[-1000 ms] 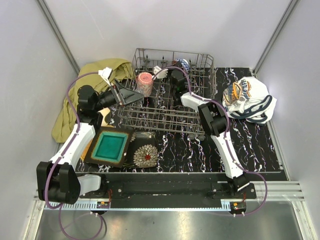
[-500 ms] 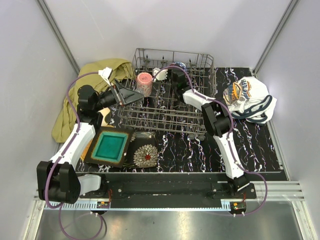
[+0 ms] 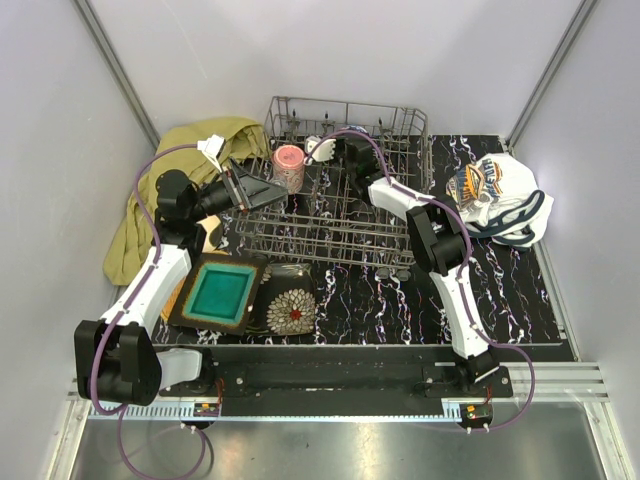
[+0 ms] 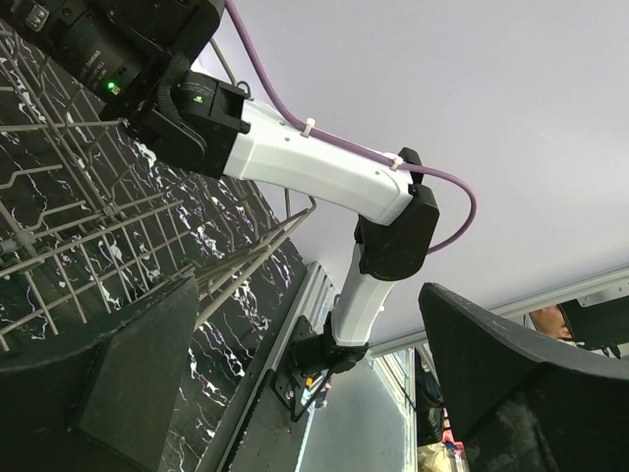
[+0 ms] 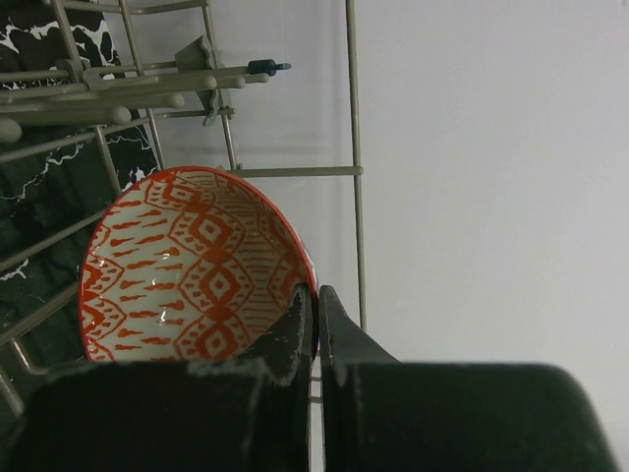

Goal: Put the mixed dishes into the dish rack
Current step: Pass the bowl from the right arm to the left

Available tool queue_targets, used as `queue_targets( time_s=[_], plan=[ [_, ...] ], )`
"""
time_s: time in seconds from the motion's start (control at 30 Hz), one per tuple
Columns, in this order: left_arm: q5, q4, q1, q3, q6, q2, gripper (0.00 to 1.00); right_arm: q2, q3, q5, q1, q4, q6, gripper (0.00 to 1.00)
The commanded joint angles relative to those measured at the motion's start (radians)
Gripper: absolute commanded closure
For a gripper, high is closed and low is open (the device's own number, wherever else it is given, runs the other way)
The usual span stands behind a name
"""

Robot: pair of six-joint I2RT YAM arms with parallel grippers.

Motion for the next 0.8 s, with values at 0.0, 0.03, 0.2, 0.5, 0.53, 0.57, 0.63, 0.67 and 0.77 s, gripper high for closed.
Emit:
queue_targets(
  time_s=[0.0, 0.03, 0.2, 0.5, 0.53, 0.57, 0.63, 0.67, 0.77],
  plan=[
    [0.024, 0.058, 0.006, -0.003, 0.004, 0.006, 0.02, -0.065, 0.031, -0.006, -0.005, 0.110, 0.061, 1.00],
    [0.024, 0.056, 0.006, -0.002, 0.004, 0.007, 0.02, -0.057, 0.055, 0.007, -0.005, 0.142, 0.088, 1.00],
    [0.024, 0.055, 0.006, 0.000, 0.004, 0.006, 0.02, -0.038, 0.124, 0.047, -0.006, 0.204, 0.168, 1.00],
    [0.015, 0.024, 0.007, 0.021, 0.022, 0.002, 0.02, -0.110, 0.181, 0.131, -0.011, 0.183, 0.401, 1.00],
    [0.014, 0.015, 0.006, 0.026, 0.028, 0.002, 0.02, -0.162, 0.168, 0.130, -0.011, 0.169, 0.435, 1.00],
    [0.009, 0.004, 0.006, 0.038, 0.042, -0.001, 0.02, -0.190, 0.157, 0.128, -0.014, 0.152, 0.472, 1.00],
    [-0.003, -0.045, 0.006, 0.055, 0.065, -0.007, 0.02, -0.283, 0.112, 0.133, -0.015, 0.094, 0.590, 1.00],
    [-0.018, -0.062, 0.006, 0.069, 0.083, -0.014, 0.02, -0.317, 0.094, 0.134, -0.020, 0.075, 0.631, 1.00],
    [-0.045, -0.077, 0.001, 0.092, 0.074, -0.028, 0.02, -0.471, 0.014, 0.107, -0.031, -0.026, 0.821, 1.00]
  ],
)
